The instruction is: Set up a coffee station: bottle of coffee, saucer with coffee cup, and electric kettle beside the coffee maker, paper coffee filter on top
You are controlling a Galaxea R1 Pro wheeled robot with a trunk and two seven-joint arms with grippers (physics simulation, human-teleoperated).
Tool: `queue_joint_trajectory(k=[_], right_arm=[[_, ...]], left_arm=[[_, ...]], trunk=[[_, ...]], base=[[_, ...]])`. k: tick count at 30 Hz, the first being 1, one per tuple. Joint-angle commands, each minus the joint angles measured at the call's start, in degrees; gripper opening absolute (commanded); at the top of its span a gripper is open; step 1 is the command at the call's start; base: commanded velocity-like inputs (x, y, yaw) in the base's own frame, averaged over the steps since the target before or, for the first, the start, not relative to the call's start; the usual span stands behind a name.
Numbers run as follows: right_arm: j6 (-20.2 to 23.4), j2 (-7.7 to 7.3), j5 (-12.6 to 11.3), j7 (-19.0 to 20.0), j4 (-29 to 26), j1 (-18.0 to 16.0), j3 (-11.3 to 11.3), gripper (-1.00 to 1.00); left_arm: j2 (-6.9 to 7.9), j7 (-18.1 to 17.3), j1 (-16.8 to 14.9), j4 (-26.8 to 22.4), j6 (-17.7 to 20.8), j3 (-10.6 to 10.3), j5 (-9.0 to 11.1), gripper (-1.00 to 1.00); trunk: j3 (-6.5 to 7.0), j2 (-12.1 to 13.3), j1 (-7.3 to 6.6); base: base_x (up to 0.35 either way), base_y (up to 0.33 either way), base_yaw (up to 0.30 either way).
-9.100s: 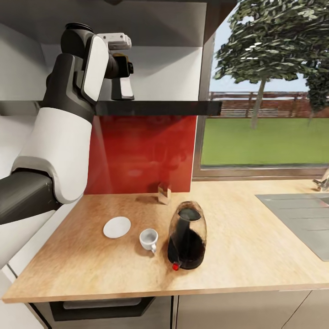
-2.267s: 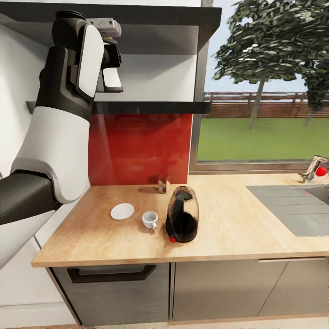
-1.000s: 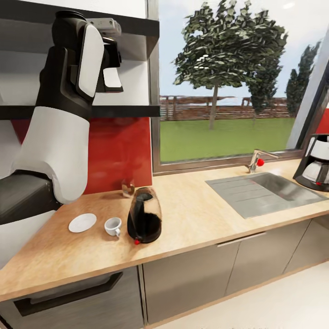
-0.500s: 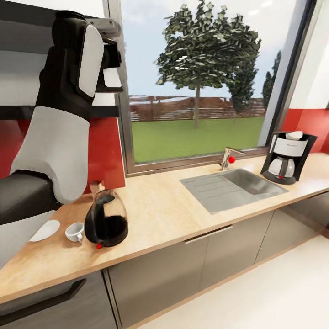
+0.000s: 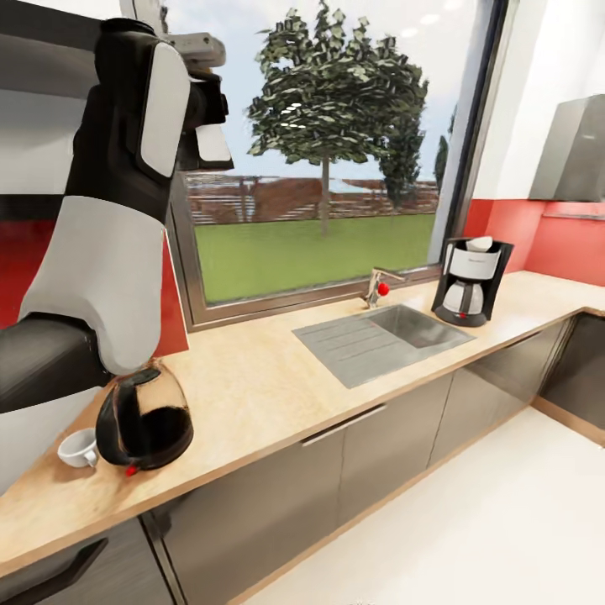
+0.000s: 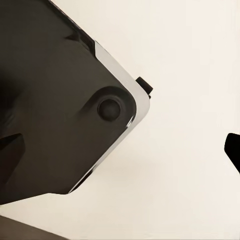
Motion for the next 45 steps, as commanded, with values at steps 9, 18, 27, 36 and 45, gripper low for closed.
queue_joint_trajectory(k=[9,18,27,36,45], right_arm=[[-0.50,-0.08,-0.01,0.00,0.20,-0.11,0.31,1.00],[-0.53,-0.15,-0.01,-0.02,0.20,-0.11,0.26,1.00],[-0.54,-0.15,-0.01,-0.04,0.20,-0.11,0.27,1.00],[-0.62,-0.15,-0.01,-0.06,0.20,-0.11,0.27,1.00],[-0.62,-0.15,-0.01,-0.07,0.20,-0.11,0.30,1.00]], left_arm=[[0.00,0.60,-0.02,-2.01,0.06,-0.21,3.92,-1.00],[0.00,0.52,0.88,-3.43,-0.08,-0.48,4.03,-1.00],[0.00,-4.49,10.66,-12.91,-0.20,-5.50,4.03,-1.00],[0.00,-6.87,28.74,-22.98,-7.04,-12.50,4.03,-1.00],[0.00,-7.13,37.01,-24.08,-10.36,-13.79,4.03,-1.00]], trunk=[[-0.09,-0.08,0.01],[-0.09,-0.08,0.01],[-0.09,-0.08,0.01],[-0.09,-0.08,0.01],[-0.09,-0.08,0.01]], base=[[0.000,0.000,-0.278],[0.000,0.000,-0.278],[0.000,0.000,-0.278],[0.000,0.000,-0.278],[0.000,0.000,-0.197]])
